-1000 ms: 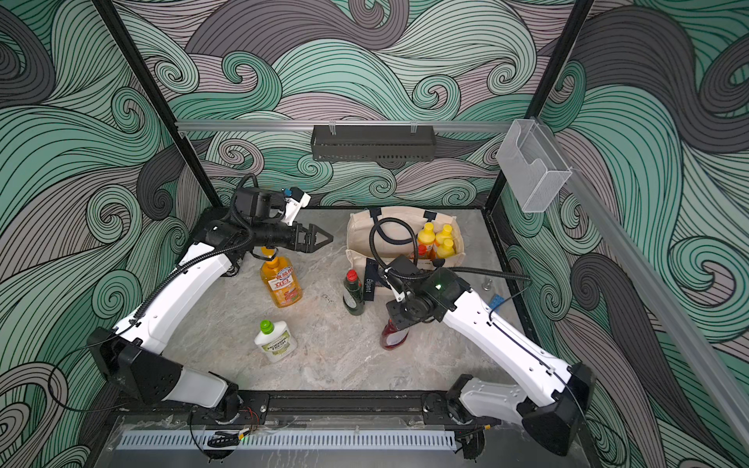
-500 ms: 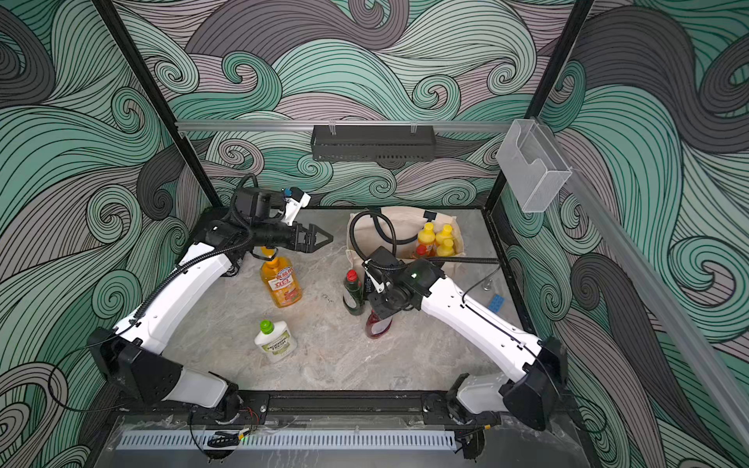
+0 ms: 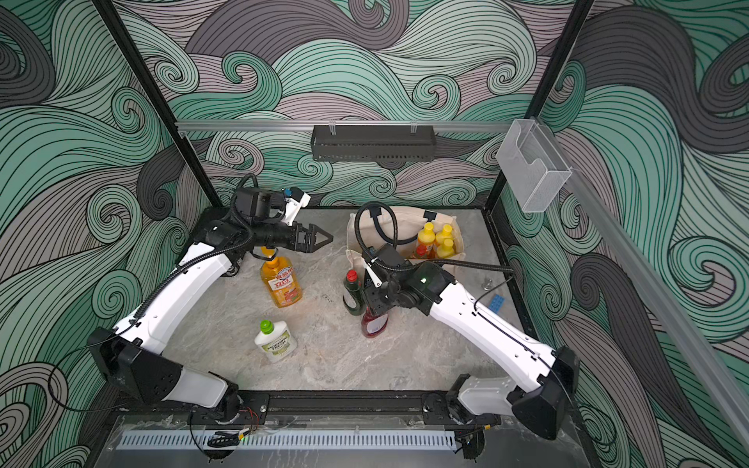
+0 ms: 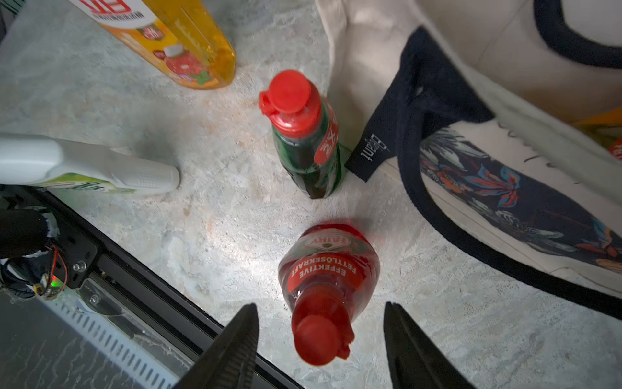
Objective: Pack dish soap into the shopping bag
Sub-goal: Place the bottle of dish soap at the center of the board, then pick up the bottle of dish soap at the center of the board.
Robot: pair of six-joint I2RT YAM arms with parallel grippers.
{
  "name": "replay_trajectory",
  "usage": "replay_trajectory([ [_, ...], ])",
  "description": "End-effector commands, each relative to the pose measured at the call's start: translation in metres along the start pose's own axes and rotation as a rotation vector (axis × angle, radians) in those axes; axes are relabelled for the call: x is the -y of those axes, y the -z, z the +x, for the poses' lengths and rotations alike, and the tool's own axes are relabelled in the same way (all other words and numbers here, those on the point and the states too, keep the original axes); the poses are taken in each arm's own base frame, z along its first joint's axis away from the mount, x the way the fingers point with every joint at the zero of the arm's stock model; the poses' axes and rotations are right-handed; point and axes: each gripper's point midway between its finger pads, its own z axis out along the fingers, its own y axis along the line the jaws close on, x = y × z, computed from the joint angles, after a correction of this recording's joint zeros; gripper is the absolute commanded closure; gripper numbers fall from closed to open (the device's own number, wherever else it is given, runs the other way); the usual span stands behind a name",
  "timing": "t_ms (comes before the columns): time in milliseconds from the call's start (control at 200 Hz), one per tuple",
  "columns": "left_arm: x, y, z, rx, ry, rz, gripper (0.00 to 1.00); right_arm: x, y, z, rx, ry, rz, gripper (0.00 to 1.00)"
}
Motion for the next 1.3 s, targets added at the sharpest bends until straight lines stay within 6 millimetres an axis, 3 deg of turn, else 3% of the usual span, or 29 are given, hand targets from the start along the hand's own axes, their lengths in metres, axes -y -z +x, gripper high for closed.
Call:
replay_trajectory([
  [0, -0.001, -0.003, 0.000, -0.003, -0.012, 0.000, 0.01, -0.002, 0.008, -0.007, 0.061, 0.014, -0.014, 0.33],
  [155, -0.001, -0.003, 0.000, -0.004, -0.011, 0.000, 0.01, -0.002, 0.020, 0.000, 0.145, 0.032, -0.046, 0.29],
  [340, -0.001, -0.004, 0.001, -0.006, -0.011, -0.002, 0.01, -0.016, 0.032, 0.015, 0.310, 0.084, -0.179, 0.27],
  [450, -0.001, -0.004, 0.001, -0.007, -0.012, -0.001, 0.01, -0.011, 0.037, 0.020, 0.390, 0.078, -0.174, 0.27],
  [740, -0.002, -0.005, 0.002, -0.009, -0.010, -0.002, 0.01, -0.002, 0.013, 0.033, 0.432, 0.077, -0.141, 0.26],
  [961, -0.002, -0.006, 0.002, -0.011, -0.010, -0.001, 0.01, -0.004, 0.008, 0.022, 0.519, 0.082, -0.155, 0.26],
  [1296, 0.000, -0.007, 0.002, -0.013, -0.014, 0.005, 0.01, -0.007, -0.010, 0.018, 0.483, 0.078, -0.162, 0.33],
])
